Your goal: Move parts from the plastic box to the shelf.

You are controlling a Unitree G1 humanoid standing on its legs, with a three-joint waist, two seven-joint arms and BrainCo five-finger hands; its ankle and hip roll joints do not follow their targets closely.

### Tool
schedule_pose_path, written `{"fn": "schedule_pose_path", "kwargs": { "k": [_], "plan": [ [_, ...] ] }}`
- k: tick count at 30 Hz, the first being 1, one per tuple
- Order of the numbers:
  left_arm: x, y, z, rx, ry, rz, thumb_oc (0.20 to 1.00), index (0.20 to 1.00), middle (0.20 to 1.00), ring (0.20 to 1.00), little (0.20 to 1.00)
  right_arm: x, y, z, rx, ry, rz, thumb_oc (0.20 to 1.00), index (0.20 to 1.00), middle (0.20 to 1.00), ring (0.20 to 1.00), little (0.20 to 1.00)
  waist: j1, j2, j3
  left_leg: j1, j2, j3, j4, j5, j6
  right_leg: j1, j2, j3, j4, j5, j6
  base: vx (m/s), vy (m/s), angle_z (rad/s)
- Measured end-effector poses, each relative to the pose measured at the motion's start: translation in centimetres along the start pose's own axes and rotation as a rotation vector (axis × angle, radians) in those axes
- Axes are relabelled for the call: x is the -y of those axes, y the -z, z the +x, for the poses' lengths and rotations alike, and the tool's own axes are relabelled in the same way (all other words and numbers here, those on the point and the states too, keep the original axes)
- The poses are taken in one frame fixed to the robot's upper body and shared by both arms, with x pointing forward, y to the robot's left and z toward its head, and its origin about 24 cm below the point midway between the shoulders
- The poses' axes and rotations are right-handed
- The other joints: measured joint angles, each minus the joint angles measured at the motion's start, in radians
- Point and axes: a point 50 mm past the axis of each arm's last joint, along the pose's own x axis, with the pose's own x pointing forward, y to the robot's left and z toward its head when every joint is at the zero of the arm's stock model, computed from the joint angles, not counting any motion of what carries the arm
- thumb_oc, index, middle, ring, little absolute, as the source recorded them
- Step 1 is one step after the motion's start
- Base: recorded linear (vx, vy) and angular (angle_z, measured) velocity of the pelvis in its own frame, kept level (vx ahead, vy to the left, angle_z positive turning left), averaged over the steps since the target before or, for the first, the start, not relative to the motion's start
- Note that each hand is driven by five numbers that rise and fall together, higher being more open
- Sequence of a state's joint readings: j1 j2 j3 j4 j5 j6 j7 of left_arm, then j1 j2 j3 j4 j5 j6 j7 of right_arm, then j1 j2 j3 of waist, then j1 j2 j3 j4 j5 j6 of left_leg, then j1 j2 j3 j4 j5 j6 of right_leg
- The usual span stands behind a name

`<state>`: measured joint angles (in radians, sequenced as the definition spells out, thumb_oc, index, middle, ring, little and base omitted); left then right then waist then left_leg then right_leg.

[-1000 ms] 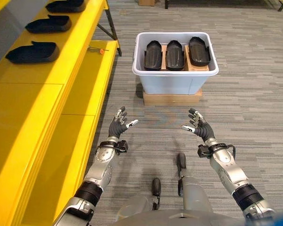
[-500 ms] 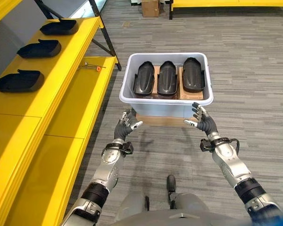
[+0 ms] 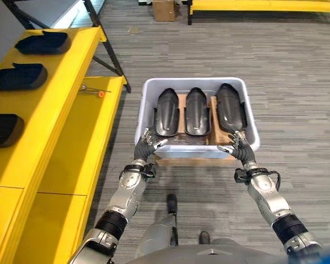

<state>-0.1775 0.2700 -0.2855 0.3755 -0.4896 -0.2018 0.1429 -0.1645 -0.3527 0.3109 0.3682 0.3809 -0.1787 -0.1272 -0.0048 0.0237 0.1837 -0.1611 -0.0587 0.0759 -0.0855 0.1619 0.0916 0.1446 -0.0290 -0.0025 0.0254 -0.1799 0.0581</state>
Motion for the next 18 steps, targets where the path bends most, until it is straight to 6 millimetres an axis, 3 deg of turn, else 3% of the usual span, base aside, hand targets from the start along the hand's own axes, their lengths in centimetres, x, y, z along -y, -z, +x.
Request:
{"fn": "schedule_pose_path", "kwargs": {
  "k": [2,5,6,7,9,10,11,13,15,17,18],
  "plan": [
    [-0.5,-0.4,0.2,0.012,-0.018,0.019,1.0,1.0,1.0,1.0,1.0,-0.6,-0.7,0.5,0.023,-0.028,-0.006,1.0,1.0,1.0,1.0,1.0,0.007,-0.004,-0.002,0.003,-0.02,0.004,0.017,-0.027,0.015,-0.034,-0.028,0.019,0.087,-0.033,0.031,0.13,0.169,0.01],
    [-0.5,-0.5,0.2,0.015,-0.019,0.022,1.0,1.0,1.0,1.0,1.0,-0.7,-1.0,0.7,0.034,-0.032,-0.006,1.0,1.0,1.0,1.0,1.0,0.021,-0.011,-0.009,0.004,-0.034,0.016,0.037,-0.06,0.032,-0.081,-0.046,0.015,0.193,-0.057,0.052,0.09,0.135,-0.12],
    [-0.7,-0.6,0.2,0.015,-0.02,0.028,1.0,1.0,1.0,1.0,1.0,-1.0,-0.9,0.7,0.03,-0.036,0.009,1.0,1.0,1.0,1.0,1.0,0.02,-0.026,-0.016,-0.001,-0.046,0.014,0.055,-0.084,0.037,-0.109,-0.059,0.022,0.259,-0.062,0.064,0.15,0.352,-0.02],
    [-0.3,-0.3,0.2,0.006,-0.004,0.034,1.0,1.0,1.0,1.0,1.0,-1.5,-0.5,0.5,0.021,-0.047,0.021,1.0,1.0,1.0,1.0,1.0,0.014,-0.029,-0.025,0.006,-0.051,0.012,0.076,-0.106,0.044,-0.215,-0.069,0.013,0.502,-0.065,0.065,0.11,0.282,0.0],
    [-0.1,-0.2,0.1,-0.001,0.01,0.041,1.0,1.0,1.0,1.0,1.0,-2.0,-0.5,0.4,0.018,-0.069,0.016,1.0,1.0,1.0,1.0,1.0,0.002,-0.033,-0.027,0.007,-0.066,0.001,0.095,-0.124,0.057,-0.328,-0.085,0.01,0.727,-0.01,0.058,0.1,0.172,0.22],
    [0.2,0.1,0.0,-0.011,0.025,0.045,1.0,1.0,1.0,1.0,1.0,-2.2,-0.4,-0.1,0.021,-0.082,0.024,1.0,1.0,1.0,1.0,1.0,-0.015,-0.023,-0.025,0.024,-0.069,-0.012,0.093,-0.127,0.069,-0.385,-0.112,-0.016,0.789,-0.028,0.044,0.12,0.042,0.23],
    [0.2,0.1,-0.1,-0.012,0.024,0.047,1.0,1.0,1.0,1.0,1.0,-2.4,-0.5,-0.2,0.024,-0.093,0.025,1.0,1.0,1.0,1.0,1.0,-0.007,-0.017,-0.022,0.03,-0.068,-0.007,0.094,-0.13,0.073,-0.407,-0.128,-0.023,0.783,-0.034,0.043,0.18,-0.063,0.23],
    [-0.3,-0.1,-0.1,-0.008,0.018,0.06,1.0,1.0,1.0,1.0,1.0,-2.7,-0.9,-0.2,0.042,-0.116,0.031,1.0,1.0,1.0,1.0,1.0,-0.013,0.007,-0.009,0.044,-0.056,-0.017,0.091,-0.135,0.06,-0.459,-0.188,-0.05,0.576,-0.037,0.048,0.24,-0.16,0.01],
    [-0.5,-0.1,-0.1,-0.008,0.013,0.064,1.0,1.0,1.0,1.0,1.0,-2.7,-1.0,-0.1,0.046,-0.117,0.03,1.0,1.0,1.0,1.0,1.0,-0.007,0.013,-0.004,0.044,-0.05,-0.005,0.091,-0.14,0.049,-0.444,-0.237,-0.055,0.328,0.018,0.076,0.16,-0.156,-0.13],
    [-1.0,0.1,-0.2,-0.016,-0.011,0.06,1.0,1.0,1.0,1.0,1.0,-2.7,-0.6,-0.2,0.028,-0.114,0.03,1.0,1.0,1.0,1.0,1.0,-0.014,-0.003,0.007,0.082,-0.042,-0.009,0.086,-0.155,0.02,-0.392,-0.295,-0.05,0.013,0.22,0.132,0.19,-0.197,-0.05],
    [-1.2,0.1,-0.2,-0.015,-0.018,0.06,1.0,1.0,1.0,1.0,1.0,-2.7,-0.7,-0.2,0.03,-0.113,0.031,1.0,1.0,1.0,1.0,1.0,-0.016,-0.02,0.01,0.093,-0.04,-0.007,0.085,-0.163,0.008,-0.367,-0.306,-0.05,-0.067,0.29,0.14,0.16,-0.163,0.09]
  ]
}}
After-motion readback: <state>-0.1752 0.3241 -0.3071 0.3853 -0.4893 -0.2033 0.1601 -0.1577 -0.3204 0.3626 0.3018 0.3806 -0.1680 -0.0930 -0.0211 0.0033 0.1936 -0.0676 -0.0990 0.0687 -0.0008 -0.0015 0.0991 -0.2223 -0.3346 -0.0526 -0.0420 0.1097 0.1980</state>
